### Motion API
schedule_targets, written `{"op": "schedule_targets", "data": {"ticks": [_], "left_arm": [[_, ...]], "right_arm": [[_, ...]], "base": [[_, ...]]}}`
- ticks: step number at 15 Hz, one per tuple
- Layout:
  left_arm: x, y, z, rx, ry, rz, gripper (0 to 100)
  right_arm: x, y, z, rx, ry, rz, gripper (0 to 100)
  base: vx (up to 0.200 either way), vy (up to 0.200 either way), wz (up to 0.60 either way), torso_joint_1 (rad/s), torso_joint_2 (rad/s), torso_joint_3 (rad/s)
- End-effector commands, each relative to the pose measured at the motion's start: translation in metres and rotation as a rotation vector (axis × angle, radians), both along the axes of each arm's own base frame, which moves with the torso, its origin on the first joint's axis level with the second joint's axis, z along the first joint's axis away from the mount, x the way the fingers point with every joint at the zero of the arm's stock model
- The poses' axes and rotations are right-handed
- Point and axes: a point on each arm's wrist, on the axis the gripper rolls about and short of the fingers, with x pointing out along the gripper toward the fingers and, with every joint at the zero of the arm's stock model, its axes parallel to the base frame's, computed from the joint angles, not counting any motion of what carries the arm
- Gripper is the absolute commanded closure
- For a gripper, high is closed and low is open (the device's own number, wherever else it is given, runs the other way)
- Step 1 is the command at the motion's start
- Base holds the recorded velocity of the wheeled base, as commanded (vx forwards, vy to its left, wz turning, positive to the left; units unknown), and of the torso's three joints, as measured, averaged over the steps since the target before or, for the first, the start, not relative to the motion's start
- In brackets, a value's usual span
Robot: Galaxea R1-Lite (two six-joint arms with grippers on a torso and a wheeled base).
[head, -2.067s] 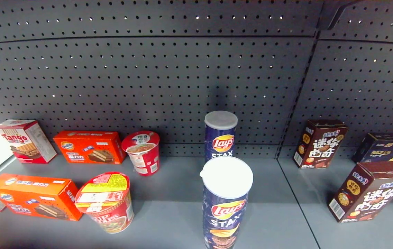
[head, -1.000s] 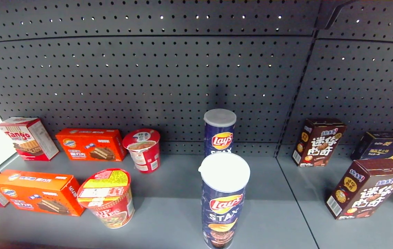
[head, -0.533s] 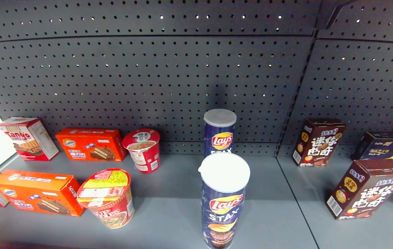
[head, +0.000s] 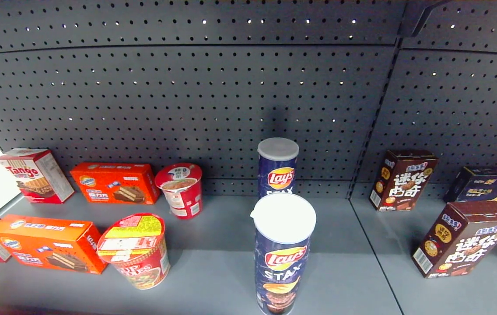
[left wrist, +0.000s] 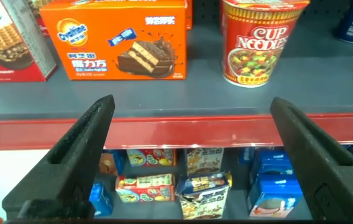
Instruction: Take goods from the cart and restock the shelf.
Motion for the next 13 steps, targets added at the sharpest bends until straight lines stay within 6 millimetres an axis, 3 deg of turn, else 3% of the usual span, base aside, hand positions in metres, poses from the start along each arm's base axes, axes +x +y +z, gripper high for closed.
{"op": "schedule_targets", "data": {"ticks": [1, 13], "left_arm": [[0.0, 0.0001, -0.0001, -0.003, 0.0, 0.003, 0], [0.0, 0.0, -0.0001, -0.002, 0.0, 0.001, 0]], "right_arm": [[0.0001, 0.0, 0.0001, -0.001, 0.001, 0.0, 0], [0.0001, 0.0, 0.0001, -0.005, 0.001, 0.0, 0]], "base": [[0.0, 0.0, 0.0, 0.0, 0.0, 0.0], [0.0, 0.0, 0.0, 0.0, 0.0, 0.0]]}}
